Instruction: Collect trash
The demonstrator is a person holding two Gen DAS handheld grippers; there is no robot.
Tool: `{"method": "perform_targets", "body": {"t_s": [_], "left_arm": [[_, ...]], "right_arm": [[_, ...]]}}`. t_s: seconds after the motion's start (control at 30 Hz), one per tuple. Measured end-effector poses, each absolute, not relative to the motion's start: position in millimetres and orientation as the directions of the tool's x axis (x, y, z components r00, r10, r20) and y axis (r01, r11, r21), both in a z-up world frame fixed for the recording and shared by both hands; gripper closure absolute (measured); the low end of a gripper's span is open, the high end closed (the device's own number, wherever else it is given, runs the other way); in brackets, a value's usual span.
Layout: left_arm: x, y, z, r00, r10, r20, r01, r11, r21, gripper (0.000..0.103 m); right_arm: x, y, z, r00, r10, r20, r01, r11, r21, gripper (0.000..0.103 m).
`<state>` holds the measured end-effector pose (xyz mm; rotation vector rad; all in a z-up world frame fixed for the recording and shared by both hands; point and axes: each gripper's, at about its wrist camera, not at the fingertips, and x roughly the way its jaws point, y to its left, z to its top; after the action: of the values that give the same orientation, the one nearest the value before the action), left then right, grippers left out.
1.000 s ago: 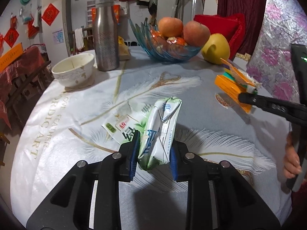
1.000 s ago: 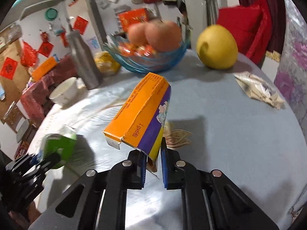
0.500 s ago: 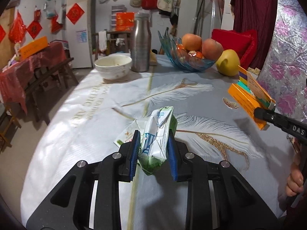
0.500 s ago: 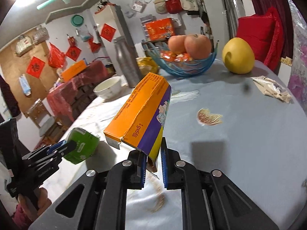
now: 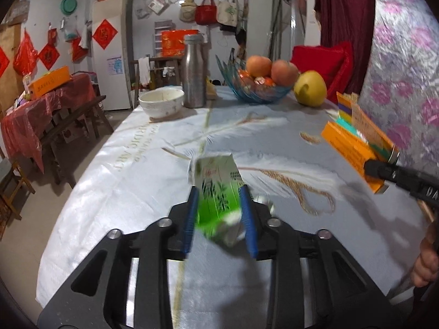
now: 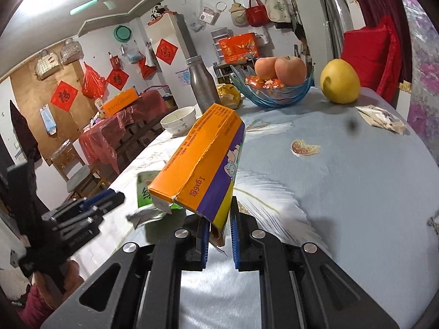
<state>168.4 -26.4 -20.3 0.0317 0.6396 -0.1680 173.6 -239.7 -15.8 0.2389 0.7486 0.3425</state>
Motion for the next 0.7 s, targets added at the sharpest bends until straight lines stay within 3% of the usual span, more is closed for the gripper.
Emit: {"method": "perform_targets", "body": {"t_s": [0.03,0.07,0.1,0.43,0.47,0.57,0.7], "left_arm": [[168,-30,-24,0.787,-0.138,-0.602,0.163,0.986,-0.012,0.047],[169,-32,-27,0.787,-0.122,-0.604,0.156,0.988,0.003,0.029],[170,-35,-29,0.793,-0.102,-0.600,0.144,0.989,0.023,0.025],[214,-57,-52,0.751,-0.067,-0.657,0.196,0.973,0.125,0.021],[217,-59,-53,0.747,-0.063,-0.662,0.206,0.969,0.140,0.024],[225,-68,-62,0.696,-0.111,-0.709,0.283,0.950,0.130,0.073],[220,-63,-56,0.704,-0.170,-0.690,0.289,0.956,0.059,0.074]], "right_arm": [[172,-242,-17,0.679,0.388,-0.623,-0.215,0.917,0.337,0.089],[172,-243,-18,0.678,0.391,-0.623,-0.215,0.915,0.341,0.089],[171,-244,-19,0.674,0.393,-0.625,-0.214,0.914,0.345,0.089],[176,-247,-31,0.641,0.428,-0.637,-0.230,0.899,0.372,0.088],[177,-246,-31,0.639,0.430,-0.637,-0.233,0.898,0.372,0.088],[179,-246,-32,0.640,0.431,-0.636,-0.239,0.898,0.369,0.088],[180,-246,-33,0.641,0.430,-0.635,-0.242,0.899,0.365,0.089]]}}
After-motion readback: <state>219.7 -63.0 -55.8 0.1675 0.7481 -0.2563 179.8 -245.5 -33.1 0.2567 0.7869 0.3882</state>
